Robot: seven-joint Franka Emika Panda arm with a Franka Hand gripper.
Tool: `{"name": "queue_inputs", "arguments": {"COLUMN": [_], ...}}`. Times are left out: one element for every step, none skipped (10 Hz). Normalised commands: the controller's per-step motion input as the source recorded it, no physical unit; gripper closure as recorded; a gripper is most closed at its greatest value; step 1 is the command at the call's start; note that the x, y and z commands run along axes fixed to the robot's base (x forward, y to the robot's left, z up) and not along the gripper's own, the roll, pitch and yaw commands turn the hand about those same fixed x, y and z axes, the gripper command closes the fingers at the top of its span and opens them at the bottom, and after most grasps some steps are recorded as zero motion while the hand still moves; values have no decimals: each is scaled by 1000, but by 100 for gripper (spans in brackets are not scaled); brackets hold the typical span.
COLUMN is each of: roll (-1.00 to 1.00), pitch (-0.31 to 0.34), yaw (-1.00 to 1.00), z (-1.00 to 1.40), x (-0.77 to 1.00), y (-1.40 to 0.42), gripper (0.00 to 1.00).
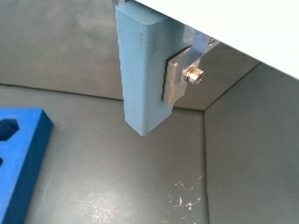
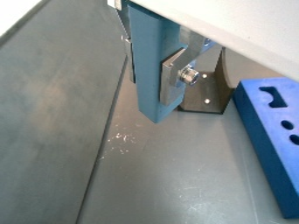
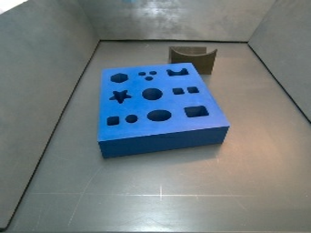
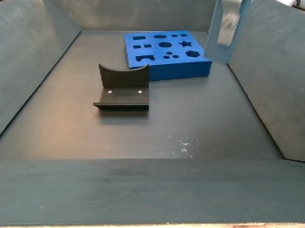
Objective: Pick up the rectangle object. Move to above the board. Insert the rectangle object.
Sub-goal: Move to above the board.
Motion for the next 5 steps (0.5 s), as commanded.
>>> {"name": "queue_inputs", "arguments": {"roll": [221,194,182,186,187], "pitch": [109,127,144,159,159], "yaw": [49,45,44,47,49], "z": [1000,890,738,534,434], "x": [-67,-40,-21,-7,-3], "y": [-67,-49,-36,-27,-25], "gripper": [100,100,100,100,100]}}
